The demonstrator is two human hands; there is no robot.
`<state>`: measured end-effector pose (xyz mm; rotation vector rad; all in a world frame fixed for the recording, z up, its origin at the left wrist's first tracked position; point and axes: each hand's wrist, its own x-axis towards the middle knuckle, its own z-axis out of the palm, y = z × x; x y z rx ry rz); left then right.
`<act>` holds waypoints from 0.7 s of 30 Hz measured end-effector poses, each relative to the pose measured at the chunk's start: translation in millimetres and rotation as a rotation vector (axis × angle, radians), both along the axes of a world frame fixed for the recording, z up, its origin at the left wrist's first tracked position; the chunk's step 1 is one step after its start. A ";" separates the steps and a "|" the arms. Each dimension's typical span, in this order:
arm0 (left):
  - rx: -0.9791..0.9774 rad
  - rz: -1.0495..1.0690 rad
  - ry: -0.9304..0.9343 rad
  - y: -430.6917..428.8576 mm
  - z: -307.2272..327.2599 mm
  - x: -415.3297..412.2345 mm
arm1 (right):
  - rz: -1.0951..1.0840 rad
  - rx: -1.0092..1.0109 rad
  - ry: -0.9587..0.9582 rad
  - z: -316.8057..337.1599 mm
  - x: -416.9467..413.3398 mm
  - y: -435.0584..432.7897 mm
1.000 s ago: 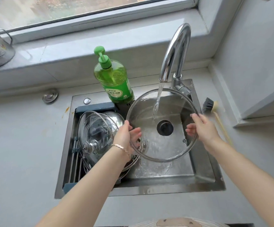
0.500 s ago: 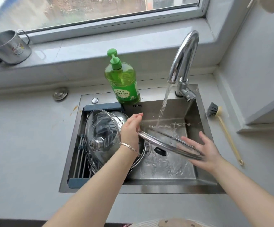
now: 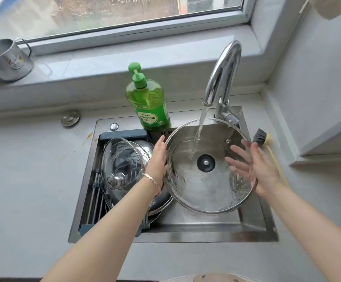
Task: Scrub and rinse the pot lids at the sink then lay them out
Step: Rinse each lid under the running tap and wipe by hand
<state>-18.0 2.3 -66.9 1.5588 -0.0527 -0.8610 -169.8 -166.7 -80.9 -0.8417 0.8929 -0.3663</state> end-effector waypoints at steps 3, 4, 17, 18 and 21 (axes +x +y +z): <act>0.037 -0.030 0.136 0.6 -7.0 -12.8 | 0.147 -0.225 0.111 26.1 4.7 -19.3; 0.045 -0.067 0.150 2.8 -8.6 -18.0 | 0.183 -0.258 0.157 30.2 5.6 -25.7; 0.031 -0.587 -0.414 34.1 8.0 -33.5 | 0.460 0.258 0.729 29.1 -16.7 -48.4; 0.018 -0.532 -0.450 34.1 12.5 -31.8 | 0.454 0.331 0.703 35.1 -16.6 -42.4; -0.006 -0.340 -0.523 34.9 25.6 -24.9 | 0.588 0.406 0.616 44.5 -12.4 -31.9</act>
